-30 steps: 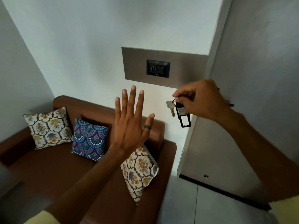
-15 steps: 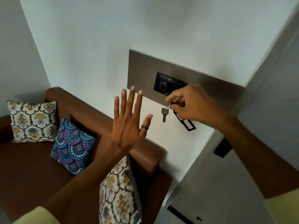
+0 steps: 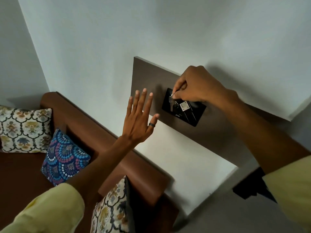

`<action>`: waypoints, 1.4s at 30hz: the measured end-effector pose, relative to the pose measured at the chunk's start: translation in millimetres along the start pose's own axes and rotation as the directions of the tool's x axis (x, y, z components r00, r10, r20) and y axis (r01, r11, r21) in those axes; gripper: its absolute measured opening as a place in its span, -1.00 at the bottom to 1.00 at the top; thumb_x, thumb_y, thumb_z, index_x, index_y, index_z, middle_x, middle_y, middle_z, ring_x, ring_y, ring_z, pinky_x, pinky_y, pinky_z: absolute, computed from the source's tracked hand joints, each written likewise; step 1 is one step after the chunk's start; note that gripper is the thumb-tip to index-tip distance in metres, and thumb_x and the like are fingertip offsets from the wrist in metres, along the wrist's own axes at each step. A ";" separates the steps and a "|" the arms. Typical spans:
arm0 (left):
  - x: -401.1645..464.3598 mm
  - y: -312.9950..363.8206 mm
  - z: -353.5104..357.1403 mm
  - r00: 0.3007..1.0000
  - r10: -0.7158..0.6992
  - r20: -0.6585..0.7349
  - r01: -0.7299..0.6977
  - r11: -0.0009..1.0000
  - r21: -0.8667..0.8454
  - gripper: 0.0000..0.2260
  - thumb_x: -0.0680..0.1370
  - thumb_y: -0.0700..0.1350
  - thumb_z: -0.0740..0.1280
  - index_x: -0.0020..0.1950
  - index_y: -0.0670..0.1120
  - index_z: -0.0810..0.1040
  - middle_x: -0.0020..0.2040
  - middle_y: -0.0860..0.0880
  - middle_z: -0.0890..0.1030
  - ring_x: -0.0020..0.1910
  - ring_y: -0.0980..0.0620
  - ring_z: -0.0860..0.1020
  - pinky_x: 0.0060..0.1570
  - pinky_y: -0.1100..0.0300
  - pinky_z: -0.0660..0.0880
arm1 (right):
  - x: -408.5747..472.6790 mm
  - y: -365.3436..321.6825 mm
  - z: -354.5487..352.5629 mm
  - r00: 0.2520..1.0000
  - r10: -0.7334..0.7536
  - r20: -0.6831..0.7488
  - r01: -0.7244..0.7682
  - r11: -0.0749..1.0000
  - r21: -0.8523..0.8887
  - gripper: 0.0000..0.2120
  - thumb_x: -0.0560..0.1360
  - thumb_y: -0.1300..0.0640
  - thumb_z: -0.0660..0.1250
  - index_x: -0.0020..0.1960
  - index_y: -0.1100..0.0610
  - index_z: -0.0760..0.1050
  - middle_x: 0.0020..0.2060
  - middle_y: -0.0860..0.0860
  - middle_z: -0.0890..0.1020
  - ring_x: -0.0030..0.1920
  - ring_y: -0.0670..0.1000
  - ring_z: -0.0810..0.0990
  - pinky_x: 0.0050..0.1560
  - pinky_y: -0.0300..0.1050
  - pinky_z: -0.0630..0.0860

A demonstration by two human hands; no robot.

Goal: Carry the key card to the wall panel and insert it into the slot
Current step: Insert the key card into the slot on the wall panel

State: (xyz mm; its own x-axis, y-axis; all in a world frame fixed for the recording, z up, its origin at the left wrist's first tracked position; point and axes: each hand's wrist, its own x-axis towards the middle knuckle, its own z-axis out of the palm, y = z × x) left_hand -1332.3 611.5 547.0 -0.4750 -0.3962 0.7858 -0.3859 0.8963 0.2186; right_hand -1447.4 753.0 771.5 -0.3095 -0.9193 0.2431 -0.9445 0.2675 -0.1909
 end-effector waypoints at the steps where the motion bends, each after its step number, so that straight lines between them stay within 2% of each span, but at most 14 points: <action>1: 8.7 -5.4 7.2 1.000 0.007 -0.004 -0.007 1.000 0.001 -0.34 0.75 0.19 0.06 0.77 -0.14 0.11 0.78 -0.20 0.07 0.77 -0.22 -0.04 0.75 -0.20 -0.06 | 8.4 2.5 -0.8 0.999 -0.018 -0.034 0.019 1.000 0.011 -0.91 0.34 0.07 0.60 -0.16 -0.03 0.75 -0.41 -0.23 0.63 -0.35 -0.25 0.64 -0.33 -0.38 0.42; 4: 33.7 -18.2 23.3 0.999 0.024 -0.034 -0.023 1.000 0.011 -0.35 0.76 0.17 0.04 0.78 -0.13 0.08 0.78 -0.19 0.06 0.78 -0.21 -0.05 0.76 -0.13 -0.13 | 28.7 9.7 -2.4 0.990 -0.057 -0.131 0.060 0.998 0.019 -0.88 0.31 0.04 0.63 -0.17 -0.04 0.74 -0.44 -0.22 0.63 -0.41 -0.34 0.58 -0.30 -0.42 0.41; 7: 53.0 -30.7 36.5 0.997 0.029 -0.067 -0.028 0.999 0.019 -0.36 0.76 0.15 0.05 0.78 -0.12 0.06 0.78 -0.18 0.04 0.78 -0.21 -0.05 0.76 -0.10 -0.16 | 37.6 16.7 -1.3 0.983 -0.074 -0.169 0.078 0.997 0.021 -0.86 0.31 0.09 0.64 -0.15 -0.03 0.74 -0.40 -0.14 0.67 -0.36 -0.34 0.59 -0.25 -0.42 0.43; 11: 66.0 -43.7 55.3 0.995 0.073 -0.066 -0.072 0.997 0.009 -0.36 0.77 0.16 0.04 0.78 -0.10 0.03 0.78 -0.21 0.02 0.77 -0.25 -0.05 0.75 -0.19 -0.08 | 40.4 22.6 5.1 0.983 -0.080 -0.166 0.078 0.997 -0.016 -0.86 0.35 0.11 0.62 -0.11 0.00 0.75 -0.31 -0.04 0.75 -0.31 -0.23 0.65 -0.18 -0.35 0.51; 15: 70.9 -46.3 70.9 0.991 0.095 -0.095 -0.096 0.995 -0.015 -0.36 0.76 0.14 0.09 0.76 -0.18 0.11 0.76 -0.27 0.10 0.75 -0.30 0.03 0.74 -0.22 0.00 | 33.3 26.3 14.8 0.986 -0.059 -0.157 0.050 0.997 -0.060 -0.88 0.40 0.15 0.58 -0.06 0.04 0.75 -0.25 0.02 0.77 -0.22 -0.07 0.71 0.02 -0.17 0.62; 20: 80.7 -48.0 79.4 0.976 0.149 -0.161 -0.156 0.987 -0.036 -0.37 0.75 0.11 0.10 0.72 -0.26 0.19 0.71 -0.36 0.19 0.71 -0.37 0.13 0.72 -0.23 0.02 | 26.6 37.5 17.5 0.952 -0.017 -0.306 0.014 1.000 -0.010 -0.89 0.40 0.14 0.56 -0.07 0.06 0.75 -0.24 0.01 0.77 -0.34 -0.24 0.58 -0.10 -0.45 0.44; 22: 83.4 -46.5 80.7 0.971 0.152 -0.184 -0.162 0.986 -0.038 -0.37 0.74 0.09 0.11 0.71 -0.27 0.21 0.69 -0.37 0.21 0.70 -0.38 0.14 0.71 -0.26 0.05 | 23.2 40.4 17.1 0.909 0.014 -0.416 0.008 0.999 0.050 -0.90 0.41 0.10 0.55 -0.08 0.05 0.75 -0.24 -0.03 0.76 -0.36 -0.28 0.60 -0.12 -0.48 0.48; 23: 83.4 -45.0 81.2 0.971 0.146 -0.188 -0.157 0.987 -0.042 -0.38 0.74 0.08 0.12 0.71 -0.27 0.21 0.69 -0.38 0.22 0.70 -0.38 0.15 0.70 -0.27 0.06 | 21.3 41.3 17.3 0.884 0.042 -0.466 0.006 0.995 0.101 -0.88 0.40 0.08 0.56 -0.07 0.06 0.74 -0.25 -0.04 0.76 -0.36 -0.27 0.62 -0.13 -0.43 0.54; 25: 82.0 -43.0 81.6 0.973 0.137 -0.184 -0.148 0.988 -0.051 -0.38 0.74 0.07 0.12 0.70 -0.28 0.22 0.69 -0.38 0.22 0.70 -0.38 0.16 0.70 -0.30 0.09 | 17.2 43.8 19.4 0.853 0.113 -0.509 -0.003 0.977 0.212 -0.84 0.40 0.07 0.58 -0.05 0.10 0.74 -0.24 0.00 0.76 -0.31 -0.16 0.70 -0.11 -0.18 0.69; 28: 80.7 -42.2 80.7 0.974 0.135 -0.182 -0.147 0.987 -0.057 -0.39 0.74 0.07 0.12 0.69 -0.29 0.24 0.68 -0.39 0.24 0.69 -0.40 0.18 0.69 -0.32 0.12 | 11.9 47.7 22.5 0.852 0.139 -0.505 -0.026 0.974 0.225 -0.84 0.40 0.07 0.56 -0.05 0.12 0.74 -0.24 0.04 0.76 -0.28 -0.01 0.74 -0.10 0.05 0.72; 32: 81.5 -41.6 78.5 0.975 0.135 -0.177 -0.149 0.987 -0.065 -0.38 0.74 0.07 0.11 0.68 -0.30 0.25 0.67 -0.40 0.25 0.68 -0.41 0.20 0.67 -0.33 0.12 | 4.0 49.5 18.3 0.830 0.093 -0.551 -0.021 0.990 0.136 -0.85 0.40 0.03 0.54 -0.09 0.07 0.74 -0.31 -0.03 0.74 -0.35 -0.06 0.71 -0.18 0.04 0.71; 38: 81.5 -40.7 79.9 0.972 0.137 -0.190 -0.154 0.985 -0.079 -0.39 0.73 0.05 0.12 0.68 -0.32 0.25 0.66 -0.42 0.25 0.67 -0.41 0.18 0.67 -0.34 0.12 | -6.4 56.5 41.4 0.836 0.123 -0.535 -0.061 0.989 0.132 -0.90 0.44 0.12 0.55 -0.05 0.09 0.74 -0.23 -0.02 0.77 -0.29 -0.14 0.71 -0.10 -0.17 0.69; 40: 81.0 -41.0 80.8 0.973 0.135 -0.188 -0.152 0.985 -0.079 -0.39 0.73 0.05 0.12 0.68 -0.31 0.23 0.66 -0.42 0.24 0.67 -0.42 0.19 0.67 -0.34 0.12 | -10.3 59.0 48.6 0.830 0.141 -0.540 -0.071 0.986 0.149 -0.88 0.44 0.13 0.55 -0.03 0.10 0.74 -0.21 -0.01 0.77 -0.28 -0.13 0.71 -0.08 -0.14 0.70; 42: 80.3 -41.2 80.9 0.974 0.134 -0.181 -0.151 0.985 -0.079 -0.39 0.74 0.05 0.12 0.69 -0.30 0.22 0.67 -0.42 0.24 0.68 -0.42 0.19 0.68 -0.34 0.11 | -14.2 61.7 50.7 0.825 0.156 -0.544 -0.077 0.983 0.164 -0.86 0.45 0.12 0.54 0.00 0.10 0.74 -0.19 0.00 0.77 -0.27 -0.10 0.72 -0.08 -0.02 0.72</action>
State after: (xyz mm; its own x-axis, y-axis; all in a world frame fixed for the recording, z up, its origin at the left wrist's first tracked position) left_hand -1418.6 526.7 554.2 -0.3710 -0.2293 0.8999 -0.2465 0.9586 0.1426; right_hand -1495.7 768.0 708.1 -0.4624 -0.5596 0.6878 -0.8867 0.2868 -0.3627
